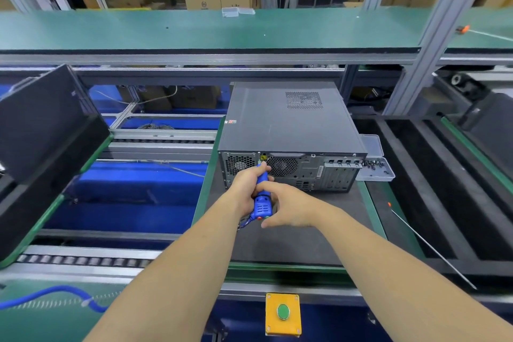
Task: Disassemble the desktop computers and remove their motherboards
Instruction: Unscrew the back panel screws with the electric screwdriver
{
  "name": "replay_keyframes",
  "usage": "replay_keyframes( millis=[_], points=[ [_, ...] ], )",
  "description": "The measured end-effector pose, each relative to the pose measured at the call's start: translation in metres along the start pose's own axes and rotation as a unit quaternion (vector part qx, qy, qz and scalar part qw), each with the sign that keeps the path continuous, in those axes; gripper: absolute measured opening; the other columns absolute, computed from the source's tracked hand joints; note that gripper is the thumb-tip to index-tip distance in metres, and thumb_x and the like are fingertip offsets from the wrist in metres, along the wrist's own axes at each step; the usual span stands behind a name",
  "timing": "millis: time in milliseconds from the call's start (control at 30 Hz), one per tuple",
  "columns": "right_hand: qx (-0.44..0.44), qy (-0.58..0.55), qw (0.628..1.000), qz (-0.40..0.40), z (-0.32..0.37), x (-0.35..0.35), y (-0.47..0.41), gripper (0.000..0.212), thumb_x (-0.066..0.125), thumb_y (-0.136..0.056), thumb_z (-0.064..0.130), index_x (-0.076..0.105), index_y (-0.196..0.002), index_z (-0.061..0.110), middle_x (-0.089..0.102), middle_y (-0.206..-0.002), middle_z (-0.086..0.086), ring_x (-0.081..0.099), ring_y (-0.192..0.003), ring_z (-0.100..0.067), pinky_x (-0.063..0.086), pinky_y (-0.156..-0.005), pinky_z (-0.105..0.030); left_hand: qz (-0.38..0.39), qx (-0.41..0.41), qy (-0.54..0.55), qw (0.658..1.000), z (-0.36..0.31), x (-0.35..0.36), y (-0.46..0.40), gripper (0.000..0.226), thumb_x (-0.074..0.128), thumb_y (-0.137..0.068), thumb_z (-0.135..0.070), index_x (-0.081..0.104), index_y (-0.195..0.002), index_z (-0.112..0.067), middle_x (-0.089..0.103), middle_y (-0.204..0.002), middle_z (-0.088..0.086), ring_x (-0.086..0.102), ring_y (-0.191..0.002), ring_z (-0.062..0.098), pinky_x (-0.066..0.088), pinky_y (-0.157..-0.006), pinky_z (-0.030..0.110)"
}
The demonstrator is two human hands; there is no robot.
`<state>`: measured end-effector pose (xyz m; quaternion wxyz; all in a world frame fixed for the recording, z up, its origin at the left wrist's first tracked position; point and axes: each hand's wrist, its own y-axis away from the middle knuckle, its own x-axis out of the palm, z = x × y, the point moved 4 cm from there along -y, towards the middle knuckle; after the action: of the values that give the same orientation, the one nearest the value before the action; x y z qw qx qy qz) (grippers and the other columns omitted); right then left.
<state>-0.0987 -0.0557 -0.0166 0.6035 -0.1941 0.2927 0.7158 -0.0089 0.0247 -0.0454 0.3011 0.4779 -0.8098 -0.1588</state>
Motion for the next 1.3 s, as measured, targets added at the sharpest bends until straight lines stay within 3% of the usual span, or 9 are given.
replay_keyframes(
  millis=[300,433,567,733,833,933,1067,1300],
  points=[
    [-0.003,-0.020,1.000,-0.007,-0.0031,-0.0031,-0.0022,0.056,0.084,-0.073,0.019,0.056,-0.117,0.038,0.065,-0.103,-0.004,0.051,-0.064,-0.001,0.051,-0.073,-0.028,0.006,-0.011,0.020,1.000,-0.0012,0.0017,-0.0009,0.028,0.059,-0.100,-0.032,0.065,-0.112,-0.008,0.064,-0.075,0.006,0.059,-0.062,0.022,0.052,-0.067,0.036],
    [0.003,-0.034,0.999,-0.015,-0.0006,-0.0052,-0.0054,0.055,0.086,-0.069,0.022,0.058,-0.113,0.041,0.067,-0.102,-0.011,0.054,-0.069,-0.012,0.055,-0.081,-0.043,0.024,-0.041,0.027,0.998,0.0007,-0.0052,-0.0005,0.024,0.067,-0.093,-0.029,0.066,-0.102,-0.007,0.069,-0.074,0.008,0.067,-0.062,0.025,0.059,-0.064,0.035],
    [0.002,-0.049,0.999,-0.010,0.0005,-0.0036,-0.0061,0.055,0.086,-0.068,0.021,0.060,-0.111,0.041,0.069,-0.093,-0.013,0.054,-0.066,-0.012,0.055,-0.081,-0.046,0.049,-0.060,0.001,0.997,0.0036,-0.0072,-0.0005,0.019,0.066,-0.093,-0.025,0.065,-0.094,-0.007,0.067,-0.071,0.009,0.067,-0.060,0.026,0.059,-0.065,0.038],
    [0.010,-0.045,0.999,-0.007,-0.0001,-0.0044,-0.0069,0.056,0.085,-0.066,0.024,0.060,-0.113,0.043,0.068,-0.098,-0.019,0.063,-0.079,-0.036,0.056,-0.083,-0.055,0.048,-0.060,0.007,0.997,0.0036,-0.0058,-0.0008,0.017,0.064,-0.095,-0.024,0.063,-0.090,-0.008,0.066,-0.070,0.010,0.067,-0.060,0.027,0.059,-0.062,0.038],
    [0.005,-0.041,0.999,-0.007,-0.0008,-0.0041,-0.0072,0.055,0.085,-0.067,0.022,0.060,-0.112,0.041,0.068,-0.098,-0.019,0.063,-0.086,-0.040,0.056,-0.083,-0.055,0.048,-0.063,0.013,0.997,0.0053,-0.0049,-0.0004,0.017,0.063,-0.095,-0.024,0.063,-0.089,-0.008,0.065,-0.071,0.009,0.066,-0.059,0.026,0.059,-0.062,0.037],
    [0.008,-0.037,0.999,-0.005,-0.0025,-0.0043,-0.0074,0.056,0.085,-0.067,0.026,0.057,-0.112,0.045,0.067,-0.097,-0.008,0.062,-0.076,-0.023,0.057,-0.083,-0.049,0.050,-0.061,0.014,0.997,0.0037,-0.0040,-0.0009,0.017,0.064,-0.095,-0.025,0.063,-0.089,-0.009,0.064,-0.071,0.009,0.066,-0.061,0.027,0.059,-0.064,0.038],
    [0.010,-0.019,1.000,-0.006,-0.0001,-0.0016,-0.0083,0.054,0.083,-0.063,0.041,0.053,-0.107,0.047,0.062,-0.089,0.018,0.056,-0.070,0.000,0.053,-0.071,-0.029,0.043,-0.060,0.010,0.997,0.0027,-0.0055,-0.0022,0.017,0.064,-0.095,-0.025,0.063,-0.094,-0.008,0.064,-0.068,0.008,0.066,-0.061,0.026,0.059,-0.064,0.038],
    [0.000,-0.028,0.999,-0.047,-0.0003,-0.0012,-0.0081,0.042,0.079,-0.067,0.035,0.056,-0.100,0.046,0.060,-0.076,0.027,0.055,-0.061,-0.002,0.045,-0.057,-0.017,0.043,-0.065,0.021,0.997,0.0028,-0.0043,-0.0013,0.016,0.065,-0.094,-0.024,0.064,-0.093,-0.008,0.065,-0.073,0.010,0.066,-0.061,0.028,0.060,-0.063,0.039]
  ],
)
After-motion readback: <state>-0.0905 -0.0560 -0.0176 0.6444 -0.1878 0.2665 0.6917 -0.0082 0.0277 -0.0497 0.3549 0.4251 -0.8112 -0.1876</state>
